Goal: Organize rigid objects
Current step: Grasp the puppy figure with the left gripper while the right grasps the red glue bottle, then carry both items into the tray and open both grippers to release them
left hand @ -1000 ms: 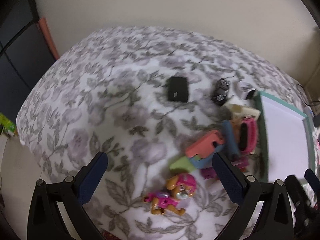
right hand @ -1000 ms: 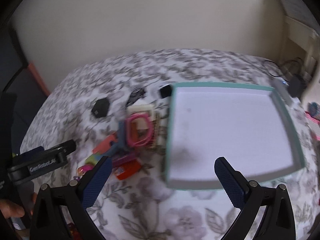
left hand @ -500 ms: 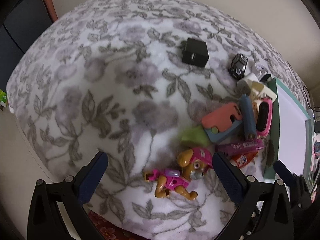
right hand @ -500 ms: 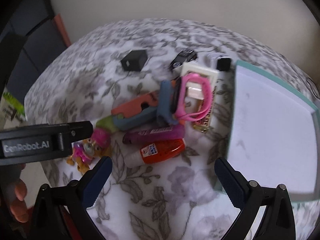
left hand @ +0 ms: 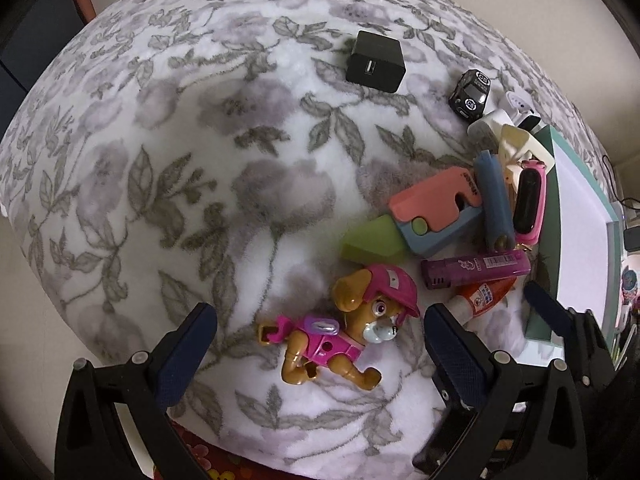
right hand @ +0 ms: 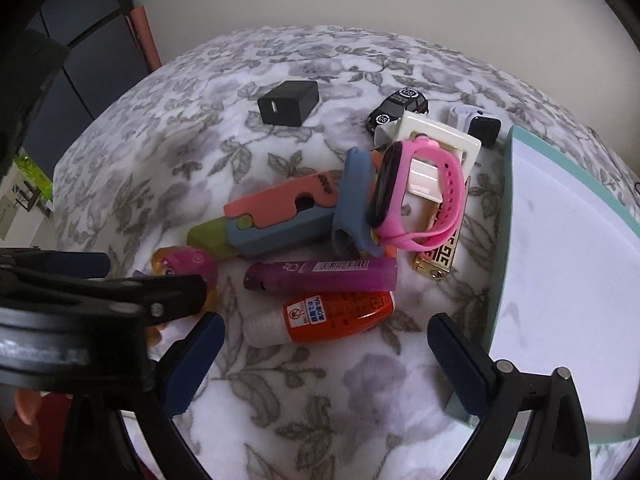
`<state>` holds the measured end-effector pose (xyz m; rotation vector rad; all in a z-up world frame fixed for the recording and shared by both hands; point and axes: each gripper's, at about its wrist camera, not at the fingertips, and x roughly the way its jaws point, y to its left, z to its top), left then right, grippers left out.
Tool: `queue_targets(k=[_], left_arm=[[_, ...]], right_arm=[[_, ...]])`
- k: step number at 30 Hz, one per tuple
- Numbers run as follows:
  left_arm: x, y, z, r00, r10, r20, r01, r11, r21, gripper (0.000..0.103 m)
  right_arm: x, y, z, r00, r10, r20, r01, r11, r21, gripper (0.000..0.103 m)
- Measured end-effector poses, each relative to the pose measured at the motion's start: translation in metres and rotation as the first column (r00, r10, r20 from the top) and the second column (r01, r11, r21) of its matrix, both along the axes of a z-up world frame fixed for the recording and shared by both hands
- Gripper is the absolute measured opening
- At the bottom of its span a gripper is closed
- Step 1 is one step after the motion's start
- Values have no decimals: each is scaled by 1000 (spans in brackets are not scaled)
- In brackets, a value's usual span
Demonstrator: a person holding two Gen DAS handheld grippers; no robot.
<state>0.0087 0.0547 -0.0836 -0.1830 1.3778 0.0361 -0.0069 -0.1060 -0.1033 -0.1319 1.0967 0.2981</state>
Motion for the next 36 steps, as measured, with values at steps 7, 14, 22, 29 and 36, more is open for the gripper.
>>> queue_targets(k=[7,14,22,29,36], left_arm=[[2,-9,-15,999,-13,-30,13,1000,-7,96],[5,-15,-32,998,-22,-64,21,1000,-19,84],[4,-17,-33,998,-40,-52,39,999,-29,79],[4,-22,-32,998,-43,-41,41,998,-45,50],[2,-23,-24,999,-35,0,35,995,-91,49]], right_arm=[[1,7,-6,999,30,19,-29,999,-44,102],[0,11,-9,999,44,18,-42,997,-70,89],[-2,11,-7,998,49,28,-47,997,-64,81],[-2,3,0,999,26,25,-25,999,-38,81],[-3,-10,17,999,-11,54,11,1000,6,80]])
